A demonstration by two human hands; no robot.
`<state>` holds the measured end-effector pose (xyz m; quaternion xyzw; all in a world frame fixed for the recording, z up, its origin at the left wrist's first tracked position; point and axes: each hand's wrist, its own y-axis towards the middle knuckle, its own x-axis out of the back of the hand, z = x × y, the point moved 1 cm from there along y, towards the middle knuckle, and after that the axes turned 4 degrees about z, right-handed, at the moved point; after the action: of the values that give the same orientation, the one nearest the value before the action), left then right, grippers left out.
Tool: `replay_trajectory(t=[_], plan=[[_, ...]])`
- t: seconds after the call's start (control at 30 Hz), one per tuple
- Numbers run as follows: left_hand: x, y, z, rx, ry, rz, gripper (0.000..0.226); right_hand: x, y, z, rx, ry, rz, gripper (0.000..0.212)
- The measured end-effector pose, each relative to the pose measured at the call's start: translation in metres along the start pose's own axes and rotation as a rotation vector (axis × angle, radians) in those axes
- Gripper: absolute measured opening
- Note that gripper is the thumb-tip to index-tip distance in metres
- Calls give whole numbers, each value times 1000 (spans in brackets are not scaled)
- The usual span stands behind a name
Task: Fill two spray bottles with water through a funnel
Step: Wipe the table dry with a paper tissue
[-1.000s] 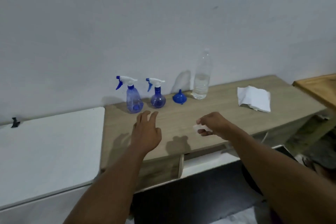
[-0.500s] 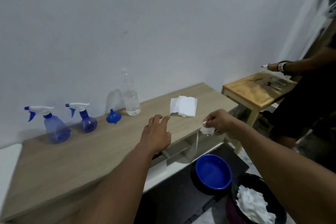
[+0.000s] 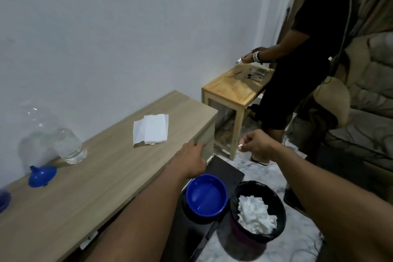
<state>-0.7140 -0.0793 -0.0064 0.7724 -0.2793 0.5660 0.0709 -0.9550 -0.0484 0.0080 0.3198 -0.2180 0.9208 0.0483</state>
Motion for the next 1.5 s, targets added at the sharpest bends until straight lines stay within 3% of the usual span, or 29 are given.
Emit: replay_trajectory(t=[0.23,0.47,0.83,1.0,1.5], plan=[[-13,101,-23,-109,-52,133,50,29,55,-36,-135,33,-67,16],[-67,171,-52,-137,-38,349,49,29,81,-110,-281,86,-42,15],[-146,231,-82,-9,12,644,58,25,135,-209,-379,-27,64,15],[-164,242,-102,19,0,686,49,24,149,-243,-412,-55,107,21],[-177,257,-124,12,-44,720,54,37,154,-262,-425,-73,122,14]])
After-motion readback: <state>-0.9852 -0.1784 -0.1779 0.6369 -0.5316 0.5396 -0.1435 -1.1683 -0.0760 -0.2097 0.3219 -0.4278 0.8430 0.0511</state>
